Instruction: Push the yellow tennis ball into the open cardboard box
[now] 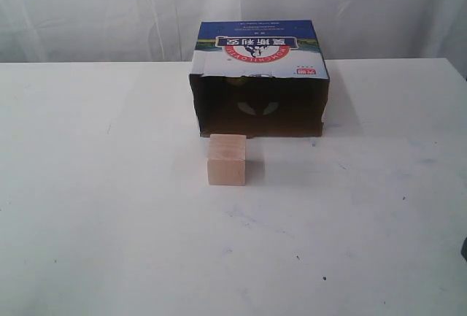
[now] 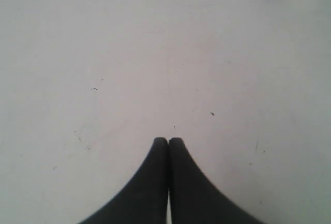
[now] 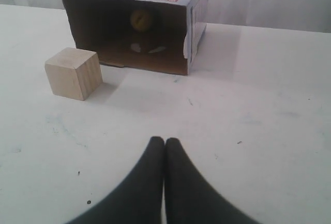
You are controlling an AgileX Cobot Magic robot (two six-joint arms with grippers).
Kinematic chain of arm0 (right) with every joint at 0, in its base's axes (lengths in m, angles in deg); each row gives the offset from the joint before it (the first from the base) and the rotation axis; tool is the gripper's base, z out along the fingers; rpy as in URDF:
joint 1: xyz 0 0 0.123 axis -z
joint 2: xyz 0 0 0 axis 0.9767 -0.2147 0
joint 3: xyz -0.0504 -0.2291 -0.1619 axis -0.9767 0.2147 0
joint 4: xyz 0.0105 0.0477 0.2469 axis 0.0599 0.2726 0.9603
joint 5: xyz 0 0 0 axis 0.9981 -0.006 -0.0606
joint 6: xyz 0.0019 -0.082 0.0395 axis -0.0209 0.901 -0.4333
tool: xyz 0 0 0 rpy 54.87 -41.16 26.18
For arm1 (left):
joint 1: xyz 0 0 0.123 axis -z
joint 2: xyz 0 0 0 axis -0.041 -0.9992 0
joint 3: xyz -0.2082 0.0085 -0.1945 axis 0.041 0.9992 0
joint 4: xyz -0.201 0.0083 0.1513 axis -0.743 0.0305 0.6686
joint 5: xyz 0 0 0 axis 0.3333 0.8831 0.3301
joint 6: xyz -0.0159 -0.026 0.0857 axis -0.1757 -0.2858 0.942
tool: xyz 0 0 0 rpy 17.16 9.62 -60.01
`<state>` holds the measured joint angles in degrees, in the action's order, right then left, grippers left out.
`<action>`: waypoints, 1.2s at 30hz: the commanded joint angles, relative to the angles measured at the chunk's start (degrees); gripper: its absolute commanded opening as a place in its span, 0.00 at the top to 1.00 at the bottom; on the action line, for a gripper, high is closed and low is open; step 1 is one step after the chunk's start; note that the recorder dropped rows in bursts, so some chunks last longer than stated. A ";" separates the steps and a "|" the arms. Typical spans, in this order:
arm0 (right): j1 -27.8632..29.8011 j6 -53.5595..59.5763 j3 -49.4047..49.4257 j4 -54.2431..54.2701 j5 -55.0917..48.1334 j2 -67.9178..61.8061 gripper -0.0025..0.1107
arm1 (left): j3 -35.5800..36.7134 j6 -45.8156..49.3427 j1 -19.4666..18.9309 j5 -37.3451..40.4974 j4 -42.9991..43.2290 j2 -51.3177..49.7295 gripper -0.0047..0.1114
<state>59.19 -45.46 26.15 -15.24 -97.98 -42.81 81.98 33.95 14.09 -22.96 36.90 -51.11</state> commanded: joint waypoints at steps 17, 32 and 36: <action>0.22 6.23 0.25 -0.27 0.09 0.41 0.98 | 0.24 0.13 0.29 0.81 0.18 0.29 0.96; 0.22 4.53 0.25 -0.13 -0.04 0.41 0.98 | 0.24 0.13 0.29 0.81 0.18 0.29 0.96; 0.22 4.53 0.25 -0.13 -0.04 0.41 0.98 | 0.24 0.13 0.29 0.81 0.18 0.29 0.96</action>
